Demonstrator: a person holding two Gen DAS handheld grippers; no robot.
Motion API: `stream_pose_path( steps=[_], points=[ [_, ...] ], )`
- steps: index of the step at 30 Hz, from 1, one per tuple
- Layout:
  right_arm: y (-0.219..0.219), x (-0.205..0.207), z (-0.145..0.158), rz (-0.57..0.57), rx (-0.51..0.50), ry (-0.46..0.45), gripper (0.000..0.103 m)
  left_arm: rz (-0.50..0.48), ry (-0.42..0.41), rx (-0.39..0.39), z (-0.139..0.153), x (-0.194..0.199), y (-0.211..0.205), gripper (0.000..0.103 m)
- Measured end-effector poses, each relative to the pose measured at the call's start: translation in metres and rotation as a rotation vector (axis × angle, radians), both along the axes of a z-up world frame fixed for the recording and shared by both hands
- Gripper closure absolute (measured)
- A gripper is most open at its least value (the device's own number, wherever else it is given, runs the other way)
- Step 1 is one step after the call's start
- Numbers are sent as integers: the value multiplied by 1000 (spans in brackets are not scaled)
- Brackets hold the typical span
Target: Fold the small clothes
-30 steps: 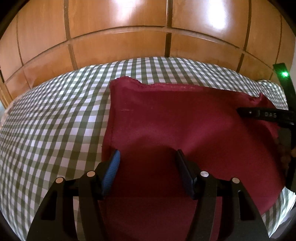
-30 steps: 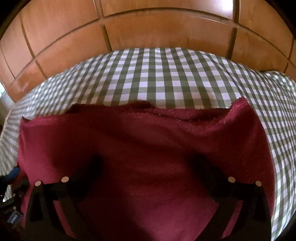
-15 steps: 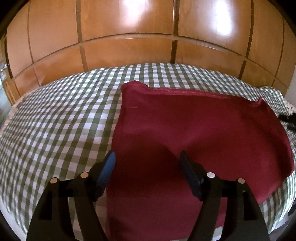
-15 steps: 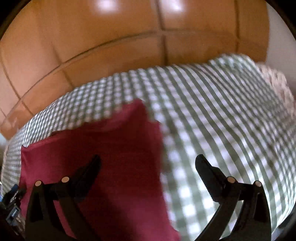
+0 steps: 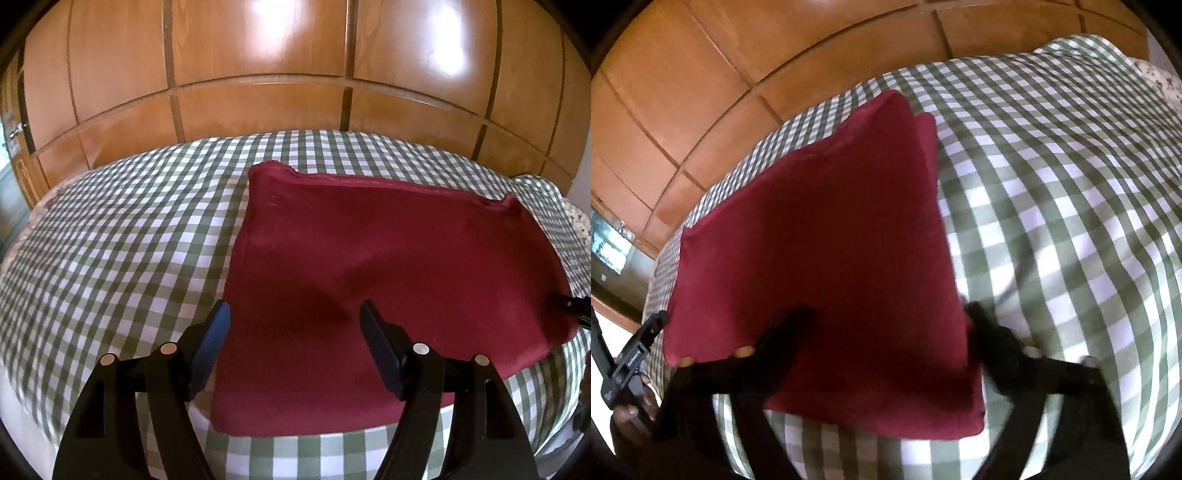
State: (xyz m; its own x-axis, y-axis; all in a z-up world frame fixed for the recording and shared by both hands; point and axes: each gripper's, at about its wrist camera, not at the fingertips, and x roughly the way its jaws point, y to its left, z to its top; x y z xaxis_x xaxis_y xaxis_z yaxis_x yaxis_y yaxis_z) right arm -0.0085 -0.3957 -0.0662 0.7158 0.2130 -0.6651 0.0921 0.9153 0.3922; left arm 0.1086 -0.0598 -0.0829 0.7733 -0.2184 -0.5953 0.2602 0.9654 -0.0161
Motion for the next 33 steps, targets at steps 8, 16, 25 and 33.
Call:
stream_pose_path(
  steps=[8, 16, 25, 33],
  points=[
    [9, -3, 14, -8, 23, -32, 71, -43, 11, 1, -3, -11, -3, 32],
    [46, 0, 59, 86, 5, -133, 77, -106, 109, -150, -6, -5, 15, 32],
    [134, 24, 87, 265, -16, -193, 78, -88, 109, -266, 6, 3, 53, 32],
    [228, 37, 65, 460, -55, -150, 78, -131, 164, -454, 14, 17, 86, 32]
  ],
)
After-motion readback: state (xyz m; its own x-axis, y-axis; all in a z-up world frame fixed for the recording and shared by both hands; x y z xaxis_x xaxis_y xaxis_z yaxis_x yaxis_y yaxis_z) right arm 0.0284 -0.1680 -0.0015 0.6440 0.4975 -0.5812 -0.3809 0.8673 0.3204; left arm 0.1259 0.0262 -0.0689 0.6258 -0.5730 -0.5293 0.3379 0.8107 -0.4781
